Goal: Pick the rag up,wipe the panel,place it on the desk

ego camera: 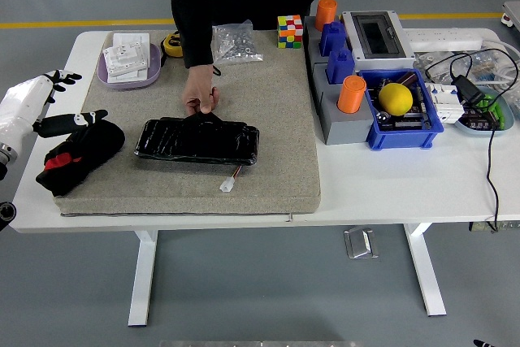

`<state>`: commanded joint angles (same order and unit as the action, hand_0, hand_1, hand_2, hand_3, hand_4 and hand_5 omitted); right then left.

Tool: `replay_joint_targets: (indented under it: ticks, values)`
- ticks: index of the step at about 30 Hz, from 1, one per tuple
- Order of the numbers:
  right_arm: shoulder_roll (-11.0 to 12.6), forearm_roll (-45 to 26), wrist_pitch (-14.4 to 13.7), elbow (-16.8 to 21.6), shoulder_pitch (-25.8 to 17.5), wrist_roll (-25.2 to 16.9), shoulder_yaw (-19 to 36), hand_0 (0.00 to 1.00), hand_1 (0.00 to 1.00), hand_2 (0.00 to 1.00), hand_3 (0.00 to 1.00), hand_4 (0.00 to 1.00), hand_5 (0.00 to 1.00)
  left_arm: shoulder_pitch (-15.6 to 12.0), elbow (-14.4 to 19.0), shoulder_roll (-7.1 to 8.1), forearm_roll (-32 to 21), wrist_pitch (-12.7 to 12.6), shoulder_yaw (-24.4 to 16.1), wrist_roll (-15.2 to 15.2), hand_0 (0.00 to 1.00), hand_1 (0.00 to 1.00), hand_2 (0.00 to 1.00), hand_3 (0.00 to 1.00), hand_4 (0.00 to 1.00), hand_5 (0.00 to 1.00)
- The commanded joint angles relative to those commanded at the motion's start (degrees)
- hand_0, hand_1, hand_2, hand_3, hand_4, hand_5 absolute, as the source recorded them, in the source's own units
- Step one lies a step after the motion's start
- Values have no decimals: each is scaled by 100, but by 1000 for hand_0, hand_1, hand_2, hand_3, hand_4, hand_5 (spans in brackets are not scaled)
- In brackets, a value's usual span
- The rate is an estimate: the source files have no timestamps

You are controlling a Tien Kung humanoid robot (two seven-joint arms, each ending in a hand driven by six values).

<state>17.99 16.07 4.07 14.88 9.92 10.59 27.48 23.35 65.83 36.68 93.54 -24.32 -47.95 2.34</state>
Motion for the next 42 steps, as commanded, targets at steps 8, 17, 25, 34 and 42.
replay_joint_targets:
  ticks: [8, 17, 25, 34, 42]
  values:
    - [11, -2, 7, 1, 16, 3, -38, 793, 671, 717, 650, 998, 504, 32, -245, -131, -18, -25, 166, -42, 514, 721, 799, 812, 998, 645]
    - [26, 13, 14, 28, 36, 2, -39, 793, 671, 718, 651, 998, 503, 156, -801, -339, 95, -193, 387, -283, 510, 721, 801, 808, 998, 644]
    - [44, 28, 25, 45, 35, 3, -9, 793, 671, 718, 651, 998, 506, 232, -1192, -485, 191, -311, 477, -398, 509, 719, 801, 810, 998, 649]
    - [53, 92, 23, 89, 33, -4, 73, 793, 671, 718, 653, 998, 507, 341, -1469, -637, 184, -358, 665, -420, 510, 718, 800, 811, 998, 650]
    - [57, 182, 11, 138, 34, -9, 155, 793, 671, 718, 655, 998, 506, 387, -1800, -742, 69, -383, 747, -484, 508, 717, 801, 811, 998, 649]
